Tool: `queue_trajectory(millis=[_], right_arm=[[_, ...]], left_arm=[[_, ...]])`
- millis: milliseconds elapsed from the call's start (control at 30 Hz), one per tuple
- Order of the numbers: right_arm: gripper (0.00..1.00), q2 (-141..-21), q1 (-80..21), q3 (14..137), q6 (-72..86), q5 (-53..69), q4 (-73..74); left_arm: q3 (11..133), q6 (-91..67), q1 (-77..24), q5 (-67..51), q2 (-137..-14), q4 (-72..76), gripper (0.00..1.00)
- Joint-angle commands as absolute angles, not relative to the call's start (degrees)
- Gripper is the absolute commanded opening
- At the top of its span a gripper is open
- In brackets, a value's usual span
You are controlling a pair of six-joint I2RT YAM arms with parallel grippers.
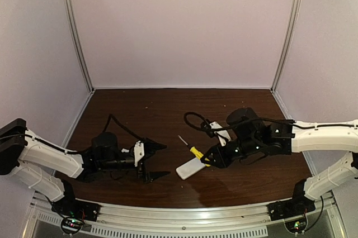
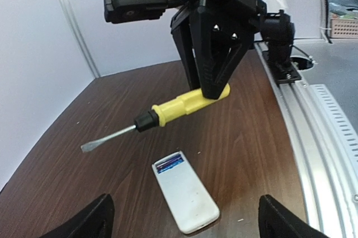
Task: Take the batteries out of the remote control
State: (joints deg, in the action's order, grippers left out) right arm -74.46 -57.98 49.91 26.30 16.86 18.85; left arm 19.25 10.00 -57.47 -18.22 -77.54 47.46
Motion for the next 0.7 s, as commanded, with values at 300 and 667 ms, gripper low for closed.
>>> queue_trajectory(millis=[300,667], right_arm=[[0.00,-66.4,-69.3,47.8,16.6,14.0,25.2],[0.00,-71.6,-76.7,51.7,13.7,7.4,26.0]], left_arm=[[19.7,10.1,-57.6,-35.9,-73.7,45.7,0.86],[24.4,11.2,-57.7,-43.9,-78.2,39.6,0.81]])
